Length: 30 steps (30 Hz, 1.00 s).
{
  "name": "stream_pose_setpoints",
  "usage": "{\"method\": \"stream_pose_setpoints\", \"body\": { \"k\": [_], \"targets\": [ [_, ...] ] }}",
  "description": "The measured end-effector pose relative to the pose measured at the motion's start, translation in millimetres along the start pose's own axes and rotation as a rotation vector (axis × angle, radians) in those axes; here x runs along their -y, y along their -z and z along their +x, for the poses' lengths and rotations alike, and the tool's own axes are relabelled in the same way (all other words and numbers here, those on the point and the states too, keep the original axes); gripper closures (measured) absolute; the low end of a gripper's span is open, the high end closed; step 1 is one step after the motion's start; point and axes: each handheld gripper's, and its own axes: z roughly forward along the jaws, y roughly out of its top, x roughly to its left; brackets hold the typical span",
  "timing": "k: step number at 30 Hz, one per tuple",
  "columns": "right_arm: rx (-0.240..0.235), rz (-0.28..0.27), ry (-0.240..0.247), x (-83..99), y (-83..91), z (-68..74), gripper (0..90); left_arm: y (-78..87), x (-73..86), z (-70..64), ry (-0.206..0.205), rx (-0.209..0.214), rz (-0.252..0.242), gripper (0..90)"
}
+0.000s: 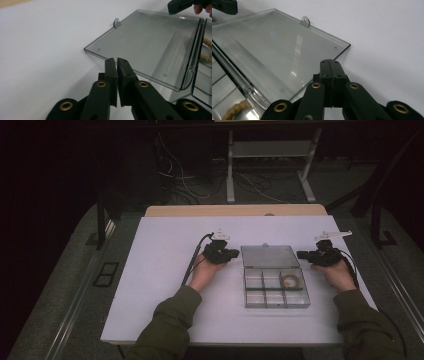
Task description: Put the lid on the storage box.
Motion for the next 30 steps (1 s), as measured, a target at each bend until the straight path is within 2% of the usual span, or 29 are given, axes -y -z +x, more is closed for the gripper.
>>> {"method": "stream_pose_setpoints", "body": {
  "k": [5, 10, 13, 16, 21, 30],
  "targets": [
    [-0.005, 0.032, -0.012, 3.5, -2.9, -2.4, 89.1, -6.6, 2.4, -1.6, -0.009, 0.008, 0.06, 89.3],
    [-0.013, 0.055, -0.018, 5.2, -5.6, -2.2, 89.0, -11.1, 4.1, -3.6, -0.011, 0.026, 0.09, 89.4],
    [-0.012, 0.066, -0.026, 6.1, -6.6, -2.3, 89.0, -13.6, 4.7, -5.5, -0.004, 0.028, 0.095, 89.4],
    [-0.014, 0.083, -0.029, 7.1, -8.2, -2.2, 89.0, -15.6, 5.0, -6.4, -0.014, 0.035, 0.108, 89.4],
    [-0.025, 0.099, -0.027, 7.6, -9.8, -1.4, 89.0, -16.8, 5.0, -7.4, -0.011, 0.036, 0.102, 89.4],
    [-0.035, 0.096, -0.033, 6.8, -11.3, -0.4, 89.1, -18.9, 4.0, -8.3, -0.005, 0.043, 0.097, 89.4]
  ]
}}
